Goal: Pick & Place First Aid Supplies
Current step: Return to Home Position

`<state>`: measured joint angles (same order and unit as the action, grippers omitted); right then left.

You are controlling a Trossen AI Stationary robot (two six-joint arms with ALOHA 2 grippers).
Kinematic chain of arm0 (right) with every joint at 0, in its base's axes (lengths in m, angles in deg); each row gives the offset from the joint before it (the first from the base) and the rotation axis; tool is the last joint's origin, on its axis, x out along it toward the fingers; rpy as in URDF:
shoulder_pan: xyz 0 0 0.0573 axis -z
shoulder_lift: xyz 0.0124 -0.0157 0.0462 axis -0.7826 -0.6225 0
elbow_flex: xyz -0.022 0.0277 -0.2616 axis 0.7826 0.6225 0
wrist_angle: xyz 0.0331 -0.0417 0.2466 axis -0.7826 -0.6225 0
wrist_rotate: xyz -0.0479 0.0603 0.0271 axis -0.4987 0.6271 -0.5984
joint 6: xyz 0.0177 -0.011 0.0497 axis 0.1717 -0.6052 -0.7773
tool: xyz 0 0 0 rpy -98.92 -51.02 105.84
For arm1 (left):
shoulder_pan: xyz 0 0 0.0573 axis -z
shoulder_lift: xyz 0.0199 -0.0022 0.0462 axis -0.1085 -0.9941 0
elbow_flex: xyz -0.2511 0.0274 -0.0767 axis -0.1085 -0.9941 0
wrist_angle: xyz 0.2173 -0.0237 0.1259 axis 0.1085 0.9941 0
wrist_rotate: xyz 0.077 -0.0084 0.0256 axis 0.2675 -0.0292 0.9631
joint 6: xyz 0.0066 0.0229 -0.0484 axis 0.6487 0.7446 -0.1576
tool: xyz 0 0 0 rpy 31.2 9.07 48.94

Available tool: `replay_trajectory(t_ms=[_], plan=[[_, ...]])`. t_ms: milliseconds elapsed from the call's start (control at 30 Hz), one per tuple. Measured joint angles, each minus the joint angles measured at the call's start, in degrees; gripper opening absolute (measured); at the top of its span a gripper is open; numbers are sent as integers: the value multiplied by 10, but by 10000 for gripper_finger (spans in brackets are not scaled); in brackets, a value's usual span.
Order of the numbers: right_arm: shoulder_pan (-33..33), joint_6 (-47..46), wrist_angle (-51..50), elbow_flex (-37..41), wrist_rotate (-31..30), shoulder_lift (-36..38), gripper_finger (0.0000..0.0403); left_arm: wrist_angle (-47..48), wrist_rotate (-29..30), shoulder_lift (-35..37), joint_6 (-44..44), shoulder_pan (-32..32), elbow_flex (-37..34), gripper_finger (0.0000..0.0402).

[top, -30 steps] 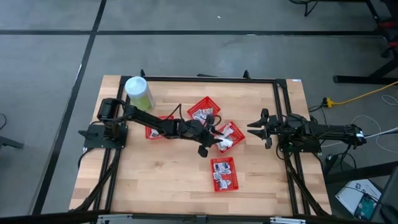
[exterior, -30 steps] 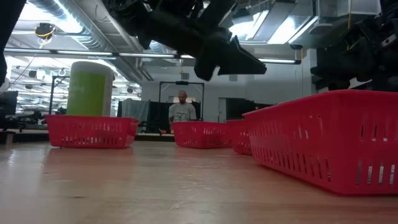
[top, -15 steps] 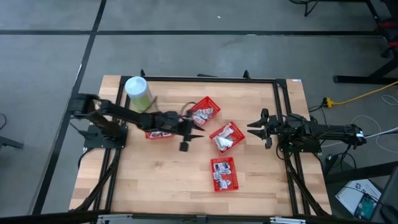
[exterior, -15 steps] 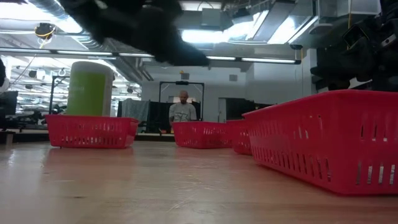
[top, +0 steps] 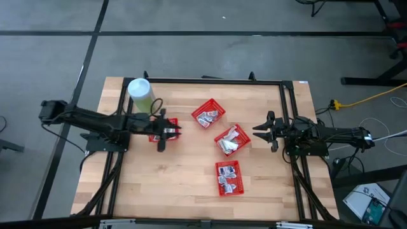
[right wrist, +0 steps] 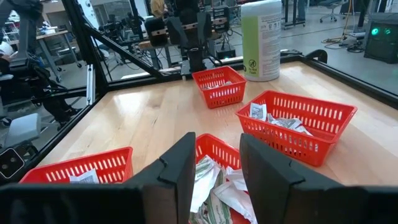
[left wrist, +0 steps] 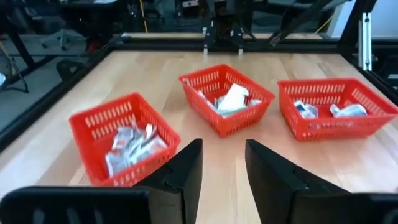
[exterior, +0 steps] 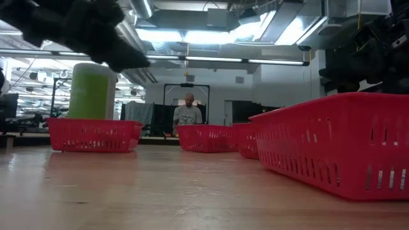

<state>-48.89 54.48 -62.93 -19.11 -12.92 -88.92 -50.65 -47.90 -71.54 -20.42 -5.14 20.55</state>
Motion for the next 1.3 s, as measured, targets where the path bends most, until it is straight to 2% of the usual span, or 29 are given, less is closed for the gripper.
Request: replay_trajectory(t_ms=[200,633,900,1167,1300], plan=[[0,0,0,0,0,0,126,51,1,95,-9,0,-43,118],[0,-1,0,0,0,0,126,33,1,241,-18,0,-158,117],[0,0,0,0,0,0,126,100,-1,301,10,1,-163,114],[0,0,0,0,0,0,126,112,-1,370,46,32,-174,114],[0,-1,0,0,0,0,126,116,32,403,33,51,-194,112]])
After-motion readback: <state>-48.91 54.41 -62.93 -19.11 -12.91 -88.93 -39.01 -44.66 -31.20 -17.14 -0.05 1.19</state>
